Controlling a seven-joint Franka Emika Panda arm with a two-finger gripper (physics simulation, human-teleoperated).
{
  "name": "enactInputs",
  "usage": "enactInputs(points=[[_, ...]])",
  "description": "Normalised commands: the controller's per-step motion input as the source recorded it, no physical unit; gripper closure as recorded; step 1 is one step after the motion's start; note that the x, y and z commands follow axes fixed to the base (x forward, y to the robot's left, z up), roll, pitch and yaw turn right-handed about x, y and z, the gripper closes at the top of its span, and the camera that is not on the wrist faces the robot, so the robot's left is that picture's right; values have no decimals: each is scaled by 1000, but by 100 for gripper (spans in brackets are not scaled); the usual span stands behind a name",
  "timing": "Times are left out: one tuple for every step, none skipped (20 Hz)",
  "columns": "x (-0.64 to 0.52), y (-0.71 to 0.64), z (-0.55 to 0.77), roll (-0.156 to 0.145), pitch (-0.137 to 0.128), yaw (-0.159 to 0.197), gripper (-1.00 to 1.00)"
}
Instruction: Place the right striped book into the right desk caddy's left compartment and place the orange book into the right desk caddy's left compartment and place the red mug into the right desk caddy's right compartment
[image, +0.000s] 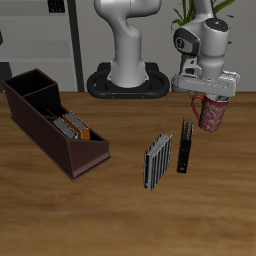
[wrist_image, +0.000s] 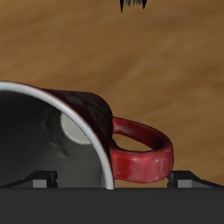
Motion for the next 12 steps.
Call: enactInputs(points=[[-212, 83, -19, 61, -51, -72, -100], [-149, 93, -80, 33, 59, -111, -100], [-243, 222, -67, 61, 5, 29, -100], [-207, 186, -98, 237, 87, -140, -100], [-260, 168, -59, 253, 65, -145, -100], [-318, 335, -42, 339, -91, -59, 100], [-77, 29, -78, 138, 39, -9, 100], [-8, 42, -118, 106, 102, -83, 100], [-74, -79, 39, 31, 7, -50, 100], [-108, 10, 99, 79, -55, 30, 100], [88, -42, 51, 9, -10, 8, 100], [0, 0, 0, 0, 0, 0, 100]])
